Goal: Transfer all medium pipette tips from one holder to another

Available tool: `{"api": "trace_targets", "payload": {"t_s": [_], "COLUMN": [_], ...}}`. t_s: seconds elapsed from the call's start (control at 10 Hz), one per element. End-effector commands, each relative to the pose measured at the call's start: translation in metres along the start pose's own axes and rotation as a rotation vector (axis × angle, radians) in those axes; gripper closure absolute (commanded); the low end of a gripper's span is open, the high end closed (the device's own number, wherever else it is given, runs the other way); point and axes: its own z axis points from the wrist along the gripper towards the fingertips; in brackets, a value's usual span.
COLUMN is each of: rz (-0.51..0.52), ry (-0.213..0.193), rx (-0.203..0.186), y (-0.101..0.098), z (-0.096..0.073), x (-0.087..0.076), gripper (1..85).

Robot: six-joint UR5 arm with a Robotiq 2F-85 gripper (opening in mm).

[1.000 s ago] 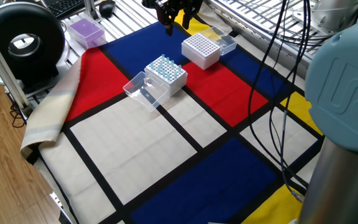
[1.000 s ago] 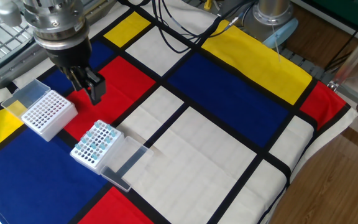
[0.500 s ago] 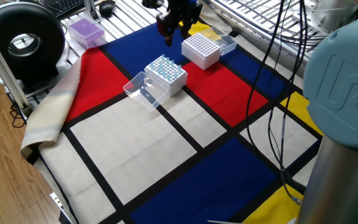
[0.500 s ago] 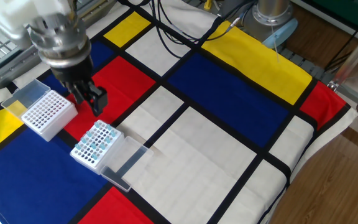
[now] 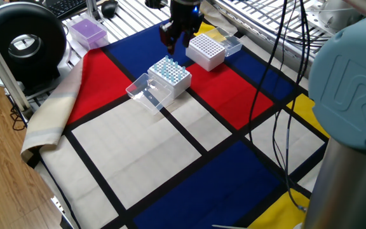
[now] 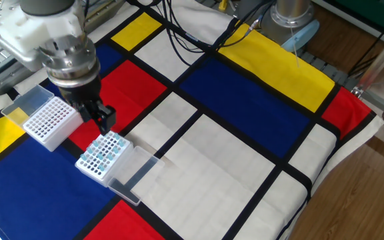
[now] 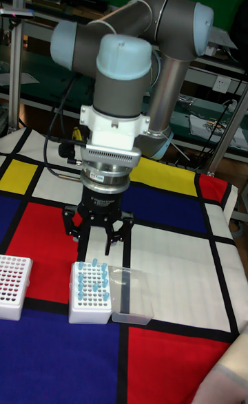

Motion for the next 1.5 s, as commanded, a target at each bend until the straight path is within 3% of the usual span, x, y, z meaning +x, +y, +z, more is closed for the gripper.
{"api": "trace_targets", "payload": {"t_s": [0.0, 0.9, 1.2, 1.4], "rz": [0.001, 0.012, 0.015, 0.04], "ry": [-0.02, -0.021, 0.035, 0.049], "rx": [-0.006, -0.035, -0.057, -0.054], "y": [0.001, 0.004, 0.01, 0.009], "z": [0.017, 0.023, 0.022, 0.022], "x": [-0.004, -0.004, 0.011, 0.014], "gripper": [33.7, 36.7, 36.3, 36.3]}}
